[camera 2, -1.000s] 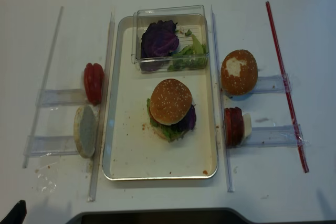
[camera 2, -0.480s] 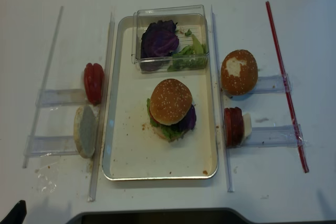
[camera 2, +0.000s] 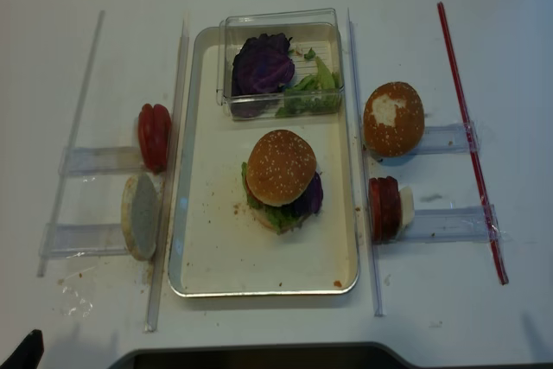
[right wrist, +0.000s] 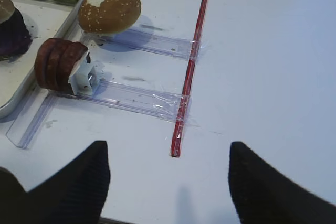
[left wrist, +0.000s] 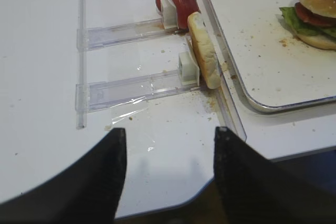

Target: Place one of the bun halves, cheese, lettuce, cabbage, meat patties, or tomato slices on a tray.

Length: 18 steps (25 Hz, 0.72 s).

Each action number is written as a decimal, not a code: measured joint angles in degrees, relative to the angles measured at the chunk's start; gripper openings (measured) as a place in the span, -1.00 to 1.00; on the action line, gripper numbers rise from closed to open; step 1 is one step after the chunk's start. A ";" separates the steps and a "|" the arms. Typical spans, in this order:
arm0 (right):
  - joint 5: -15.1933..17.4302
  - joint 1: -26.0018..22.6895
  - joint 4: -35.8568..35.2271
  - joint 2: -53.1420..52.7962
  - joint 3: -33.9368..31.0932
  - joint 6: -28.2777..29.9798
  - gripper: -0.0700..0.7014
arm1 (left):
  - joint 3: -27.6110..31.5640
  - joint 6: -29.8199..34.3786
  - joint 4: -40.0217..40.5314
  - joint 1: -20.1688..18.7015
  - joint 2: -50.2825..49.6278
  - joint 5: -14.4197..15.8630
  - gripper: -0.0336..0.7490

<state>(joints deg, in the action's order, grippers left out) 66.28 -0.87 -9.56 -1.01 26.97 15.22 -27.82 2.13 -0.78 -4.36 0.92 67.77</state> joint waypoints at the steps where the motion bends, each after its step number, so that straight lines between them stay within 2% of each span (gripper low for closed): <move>1: 0.00 0.00 0.00 0.00 0.00 0.00 0.50 | 0.00 0.00 0.00 0.00 0.00 0.00 0.00; 18: 0.00 0.00 0.00 0.00 0.00 -0.09 0.50 | 0.00 0.00 0.00 0.00 0.00 0.00 0.00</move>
<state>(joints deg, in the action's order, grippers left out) 66.28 -0.87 -9.56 -1.01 26.97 15.13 -27.82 2.13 -0.78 -4.36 0.92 67.77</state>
